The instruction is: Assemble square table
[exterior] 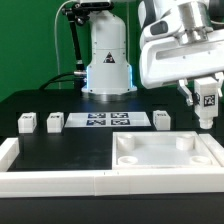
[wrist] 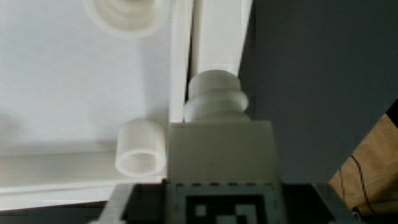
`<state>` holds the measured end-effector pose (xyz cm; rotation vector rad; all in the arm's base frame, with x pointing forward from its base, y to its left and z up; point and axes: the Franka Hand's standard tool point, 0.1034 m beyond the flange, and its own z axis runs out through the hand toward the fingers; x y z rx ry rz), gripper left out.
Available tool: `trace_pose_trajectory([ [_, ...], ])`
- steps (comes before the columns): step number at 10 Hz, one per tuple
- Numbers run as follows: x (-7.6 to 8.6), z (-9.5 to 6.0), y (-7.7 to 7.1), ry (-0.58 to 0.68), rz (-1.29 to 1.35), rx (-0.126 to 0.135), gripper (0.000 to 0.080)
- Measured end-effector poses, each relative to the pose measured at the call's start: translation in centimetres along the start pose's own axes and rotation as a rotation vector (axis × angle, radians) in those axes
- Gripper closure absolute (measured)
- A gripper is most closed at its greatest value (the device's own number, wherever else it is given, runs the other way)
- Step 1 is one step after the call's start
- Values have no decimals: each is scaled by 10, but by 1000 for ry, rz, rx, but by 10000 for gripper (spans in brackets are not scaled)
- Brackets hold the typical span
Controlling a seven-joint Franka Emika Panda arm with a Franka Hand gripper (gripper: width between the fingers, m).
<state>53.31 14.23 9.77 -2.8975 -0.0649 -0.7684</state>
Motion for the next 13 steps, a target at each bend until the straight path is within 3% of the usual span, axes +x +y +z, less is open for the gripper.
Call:
trace_pose_trajectory([
  [4,30,15,25,33,-78,-19,512],
  [9,32,15,26,34,-91,-20,512],
  [10,37,19,33,34,-106,-25,512],
  [13,67,34,44,57,-115,-29,512],
])
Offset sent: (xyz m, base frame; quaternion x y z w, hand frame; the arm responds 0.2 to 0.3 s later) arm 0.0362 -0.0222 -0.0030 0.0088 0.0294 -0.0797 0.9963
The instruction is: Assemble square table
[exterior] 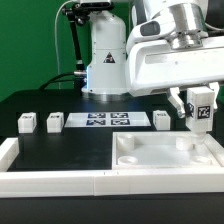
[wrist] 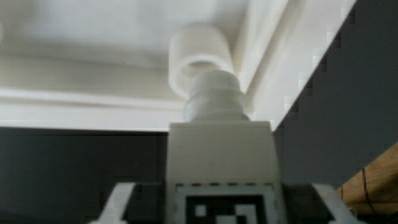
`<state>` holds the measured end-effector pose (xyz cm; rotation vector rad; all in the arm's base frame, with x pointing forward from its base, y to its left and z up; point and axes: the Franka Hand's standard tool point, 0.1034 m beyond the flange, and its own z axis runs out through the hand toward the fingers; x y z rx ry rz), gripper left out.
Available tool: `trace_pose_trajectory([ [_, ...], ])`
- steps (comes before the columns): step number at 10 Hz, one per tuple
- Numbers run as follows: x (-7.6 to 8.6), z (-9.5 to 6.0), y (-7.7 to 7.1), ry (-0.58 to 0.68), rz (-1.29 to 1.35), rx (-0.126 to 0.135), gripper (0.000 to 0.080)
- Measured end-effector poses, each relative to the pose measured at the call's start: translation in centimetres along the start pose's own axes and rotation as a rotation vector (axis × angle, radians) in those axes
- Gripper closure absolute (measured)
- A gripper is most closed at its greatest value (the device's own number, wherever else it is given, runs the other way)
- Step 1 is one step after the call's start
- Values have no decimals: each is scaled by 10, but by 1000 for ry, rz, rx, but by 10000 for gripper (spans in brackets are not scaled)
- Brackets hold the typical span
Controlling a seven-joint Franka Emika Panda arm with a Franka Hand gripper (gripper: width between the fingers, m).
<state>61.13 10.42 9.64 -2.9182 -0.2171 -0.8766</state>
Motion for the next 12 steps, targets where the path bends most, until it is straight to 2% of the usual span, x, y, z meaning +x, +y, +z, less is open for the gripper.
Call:
trace_pose_trajectory([
  [2,3,11,2,2,5,0,512],
  [4,-7,18,2,-8,6,1,512],
  [12,-21,31,-11,12,-4,5,512],
])
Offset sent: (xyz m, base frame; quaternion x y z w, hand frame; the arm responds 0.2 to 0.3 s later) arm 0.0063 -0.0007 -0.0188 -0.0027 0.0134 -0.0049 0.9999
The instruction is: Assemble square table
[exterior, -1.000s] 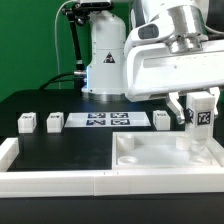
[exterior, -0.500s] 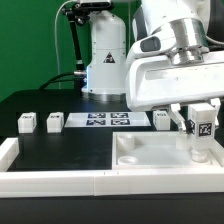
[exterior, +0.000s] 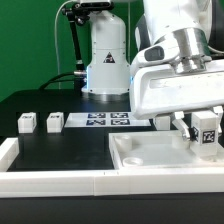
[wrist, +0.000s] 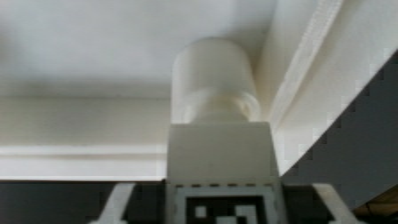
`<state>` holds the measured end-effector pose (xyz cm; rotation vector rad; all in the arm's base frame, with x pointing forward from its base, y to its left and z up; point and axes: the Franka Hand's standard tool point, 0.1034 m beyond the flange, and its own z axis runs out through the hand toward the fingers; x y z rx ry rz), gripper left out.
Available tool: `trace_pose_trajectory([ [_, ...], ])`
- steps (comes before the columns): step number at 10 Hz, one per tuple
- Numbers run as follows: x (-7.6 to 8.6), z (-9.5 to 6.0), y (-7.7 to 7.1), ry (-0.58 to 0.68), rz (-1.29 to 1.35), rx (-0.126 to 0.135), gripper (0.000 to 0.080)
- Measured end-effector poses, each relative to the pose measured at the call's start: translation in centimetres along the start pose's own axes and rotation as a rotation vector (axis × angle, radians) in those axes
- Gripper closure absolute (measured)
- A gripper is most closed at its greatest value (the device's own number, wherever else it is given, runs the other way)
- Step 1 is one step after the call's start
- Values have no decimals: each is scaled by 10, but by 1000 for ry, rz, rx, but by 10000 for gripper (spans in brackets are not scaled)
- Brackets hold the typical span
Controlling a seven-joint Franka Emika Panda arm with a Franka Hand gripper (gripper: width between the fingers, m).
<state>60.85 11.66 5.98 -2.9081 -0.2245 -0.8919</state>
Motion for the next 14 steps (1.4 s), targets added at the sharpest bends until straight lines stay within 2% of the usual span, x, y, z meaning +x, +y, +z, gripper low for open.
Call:
trace_pose_trajectory([
  [4,-3,2,0,-30,7,3,512],
  [5,-3,2,0,-30,7,3,289],
  [6,-3,2,0,-30,7,3,289],
  [7,-3,2,0,-31,7,3,178],
  [11,-3,2,0,-32,7,4,151],
  [14,20,-22,5,-79,9,11,151],
])
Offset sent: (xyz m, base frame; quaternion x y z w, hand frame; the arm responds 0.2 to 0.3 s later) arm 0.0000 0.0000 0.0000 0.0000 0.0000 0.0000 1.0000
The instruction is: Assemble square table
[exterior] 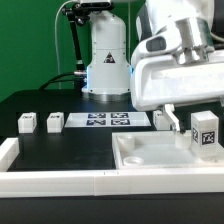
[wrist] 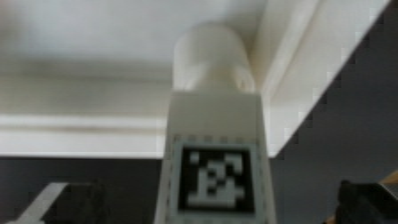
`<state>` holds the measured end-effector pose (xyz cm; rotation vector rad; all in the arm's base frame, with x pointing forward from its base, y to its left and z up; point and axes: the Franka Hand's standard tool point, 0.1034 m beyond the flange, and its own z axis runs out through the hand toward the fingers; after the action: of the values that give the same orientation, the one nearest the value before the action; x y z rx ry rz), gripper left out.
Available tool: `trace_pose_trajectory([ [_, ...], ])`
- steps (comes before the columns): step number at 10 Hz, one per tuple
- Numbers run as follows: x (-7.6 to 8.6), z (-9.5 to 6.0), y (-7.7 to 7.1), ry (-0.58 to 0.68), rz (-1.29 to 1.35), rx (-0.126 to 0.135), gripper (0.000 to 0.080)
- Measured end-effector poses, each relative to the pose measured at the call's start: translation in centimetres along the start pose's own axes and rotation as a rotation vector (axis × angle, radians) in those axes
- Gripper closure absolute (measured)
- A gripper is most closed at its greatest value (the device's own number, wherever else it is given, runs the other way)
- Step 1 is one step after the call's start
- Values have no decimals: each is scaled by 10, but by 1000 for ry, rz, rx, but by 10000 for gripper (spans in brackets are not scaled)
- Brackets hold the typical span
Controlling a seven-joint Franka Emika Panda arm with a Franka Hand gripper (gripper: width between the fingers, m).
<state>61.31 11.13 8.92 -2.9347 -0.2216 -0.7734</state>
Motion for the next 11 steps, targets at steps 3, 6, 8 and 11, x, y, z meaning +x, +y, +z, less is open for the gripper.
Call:
trace_pose_trajectory([
  [3,2,-4,1,-39,4,7,151],
  [6,0,-1,-4,-236,7,46,151],
  [8,4,0,-9,-383,9,81,151],
  [11,4,4,-5,-582,17,123,151],
])
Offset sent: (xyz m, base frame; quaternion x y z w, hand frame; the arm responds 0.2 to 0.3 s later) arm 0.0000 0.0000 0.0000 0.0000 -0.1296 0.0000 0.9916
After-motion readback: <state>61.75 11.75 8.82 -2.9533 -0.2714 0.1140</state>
